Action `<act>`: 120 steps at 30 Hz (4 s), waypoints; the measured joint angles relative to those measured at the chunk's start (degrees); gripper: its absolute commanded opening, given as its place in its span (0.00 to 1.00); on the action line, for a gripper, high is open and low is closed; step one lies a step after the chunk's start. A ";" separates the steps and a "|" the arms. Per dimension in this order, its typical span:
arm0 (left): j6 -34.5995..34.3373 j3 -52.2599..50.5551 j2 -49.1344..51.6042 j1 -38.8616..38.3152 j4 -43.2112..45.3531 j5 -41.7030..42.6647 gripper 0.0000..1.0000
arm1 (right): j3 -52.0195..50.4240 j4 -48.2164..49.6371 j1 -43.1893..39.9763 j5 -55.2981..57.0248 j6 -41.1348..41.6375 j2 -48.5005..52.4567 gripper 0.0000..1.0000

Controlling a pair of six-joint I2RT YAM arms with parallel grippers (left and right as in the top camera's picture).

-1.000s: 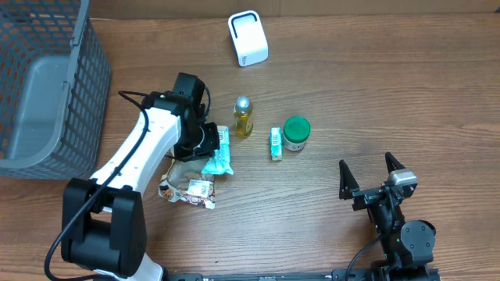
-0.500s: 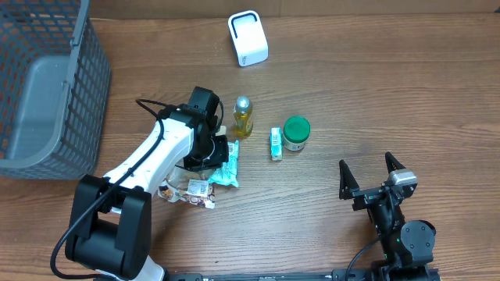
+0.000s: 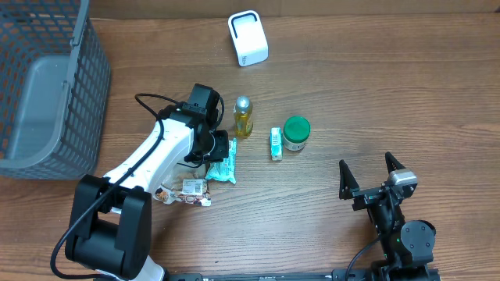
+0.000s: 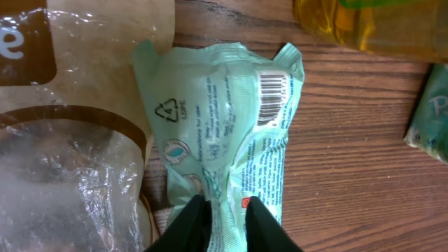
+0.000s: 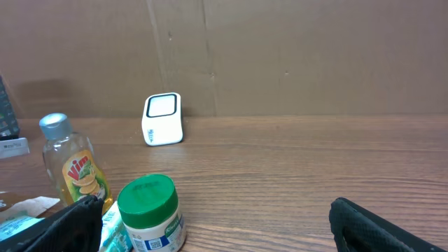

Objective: Scan the item barcode

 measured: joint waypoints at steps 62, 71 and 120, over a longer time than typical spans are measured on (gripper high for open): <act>-0.24 -6.16 -0.02 4.07 -0.15 -16.76 0.04 | 0.00 0.02 -0.02 0.02 0.02 0.00 1.00; -1.42 -7.06 -0.07 4.09 5.49 -18.16 0.04 | 0.00 0.00 -0.02 0.00 0.02 0.00 1.00; 0.00 13.33 -6.67 24.33 -5.92 -11.56 1.00 | 0.00 0.00 0.00 0.00 -0.02 0.00 1.00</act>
